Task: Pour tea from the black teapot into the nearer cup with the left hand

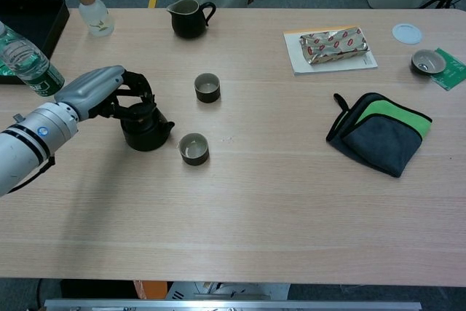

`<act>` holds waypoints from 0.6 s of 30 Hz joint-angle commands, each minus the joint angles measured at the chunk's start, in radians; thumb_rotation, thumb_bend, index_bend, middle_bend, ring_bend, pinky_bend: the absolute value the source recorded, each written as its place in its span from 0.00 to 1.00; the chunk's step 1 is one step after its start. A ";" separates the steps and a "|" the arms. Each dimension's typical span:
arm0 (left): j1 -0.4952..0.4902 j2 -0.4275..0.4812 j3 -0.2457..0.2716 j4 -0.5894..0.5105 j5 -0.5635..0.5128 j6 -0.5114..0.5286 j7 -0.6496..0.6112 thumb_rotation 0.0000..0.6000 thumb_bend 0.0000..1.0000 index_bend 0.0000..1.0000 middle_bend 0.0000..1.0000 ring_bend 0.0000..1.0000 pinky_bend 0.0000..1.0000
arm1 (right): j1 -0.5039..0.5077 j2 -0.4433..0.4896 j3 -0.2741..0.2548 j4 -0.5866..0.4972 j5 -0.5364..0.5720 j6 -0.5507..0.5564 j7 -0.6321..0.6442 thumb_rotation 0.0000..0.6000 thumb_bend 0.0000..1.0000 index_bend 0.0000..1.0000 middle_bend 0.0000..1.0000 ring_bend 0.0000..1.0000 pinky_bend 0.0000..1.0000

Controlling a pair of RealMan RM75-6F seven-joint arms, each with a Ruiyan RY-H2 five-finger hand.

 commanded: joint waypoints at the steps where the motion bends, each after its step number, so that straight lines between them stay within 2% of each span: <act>1: -0.002 0.004 -0.001 -0.004 -0.003 0.002 -0.003 0.44 0.30 0.34 0.36 0.24 0.12 | 0.000 0.000 0.000 0.001 0.000 0.000 0.001 1.00 0.01 0.28 0.38 0.29 0.29; 7: -0.002 0.010 -0.007 -0.015 -0.004 0.018 -0.019 0.40 0.29 0.31 0.34 0.21 0.12 | 0.000 0.000 0.000 0.001 -0.002 0.002 0.002 1.00 0.01 0.28 0.38 0.29 0.29; 9: 0.000 0.012 -0.008 -0.018 0.003 0.030 -0.021 0.51 0.29 0.31 0.34 0.21 0.12 | 0.000 0.000 0.001 0.000 -0.002 0.002 0.001 1.00 0.01 0.28 0.38 0.29 0.29; 12: 0.005 0.011 -0.008 -0.017 0.027 0.063 -0.018 0.86 0.29 0.31 0.34 0.21 0.12 | 0.001 0.000 0.000 0.000 -0.003 0.001 0.000 1.00 0.01 0.28 0.38 0.29 0.29; 13: 0.007 0.011 -0.008 -0.017 0.035 0.073 -0.019 0.92 0.29 0.31 0.34 0.21 0.12 | 0.001 0.000 0.000 -0.001 -0.004 0.001 0.000 1.00 0.01 0.28 0.38 0.29 0.29; 15: 0.013 0.012 -0.013 -0.019 0.049 0.095 -0.030 0.98 0.29 0.31 0.34 0.21 0.12 | 0.002 0.000 0.001 -0.001 -0.004 0.001 0.000 1.00 0.01 0.28 0.38 0.29 0.29; 18: 0.024 0.015 -0.021 -0.023 0.076 0.132 -0.054 1.00 0.29 0.32 0.34 0.22 0.12 | 0.001 0.002 0.001 -0.003 -0.004 0.002 -0.001 1.00 0.01 0.28 0.38 0.29 0.29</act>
